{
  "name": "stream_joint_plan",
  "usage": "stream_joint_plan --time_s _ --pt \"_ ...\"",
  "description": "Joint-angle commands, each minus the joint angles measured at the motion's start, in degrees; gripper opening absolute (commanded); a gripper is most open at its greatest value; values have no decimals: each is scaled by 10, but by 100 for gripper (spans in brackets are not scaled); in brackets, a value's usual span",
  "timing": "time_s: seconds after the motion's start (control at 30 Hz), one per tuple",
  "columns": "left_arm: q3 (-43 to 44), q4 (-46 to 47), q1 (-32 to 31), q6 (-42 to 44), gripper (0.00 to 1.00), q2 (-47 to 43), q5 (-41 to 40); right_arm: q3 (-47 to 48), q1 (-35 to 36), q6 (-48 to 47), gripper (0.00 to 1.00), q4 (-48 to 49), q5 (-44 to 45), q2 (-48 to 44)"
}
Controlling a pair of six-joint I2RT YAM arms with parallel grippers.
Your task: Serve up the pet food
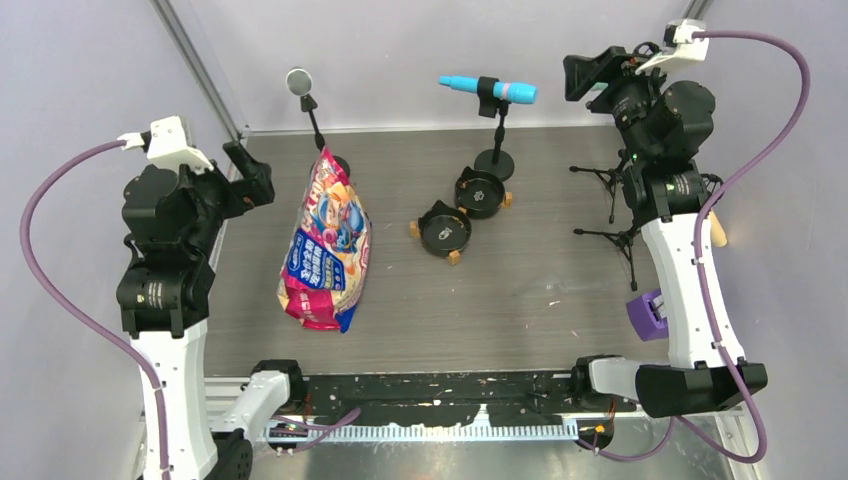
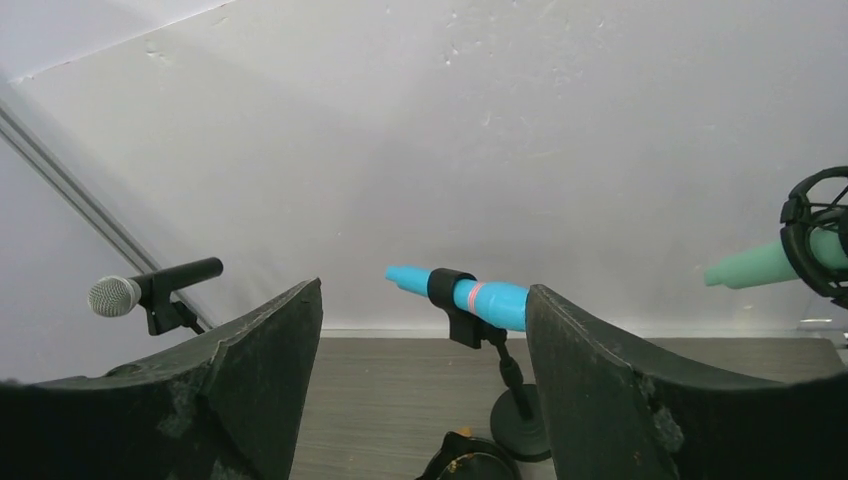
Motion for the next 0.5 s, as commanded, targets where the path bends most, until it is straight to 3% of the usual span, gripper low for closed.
stream_joint_plan --time_s 0.0,0.07,0.13,0.27,0.47 --pt "-34 33 3 -1 100 -29 81 -17 -2 44 82 32 -7 -8" --pt "-72 73 3 11 100 -49 202 -16 -2 55 81 17 -25 -7" --pt "-98 89 3 -6 99 -57 240 -7 0 70 80 -2 -43 -1" --pt "-88 24 3 -6 99 -56 235 23 10 114 79 -43 -74 22" --pt "-88 -46 -21 27 100 -55 151 37 68 157 78 -109 -36 60"
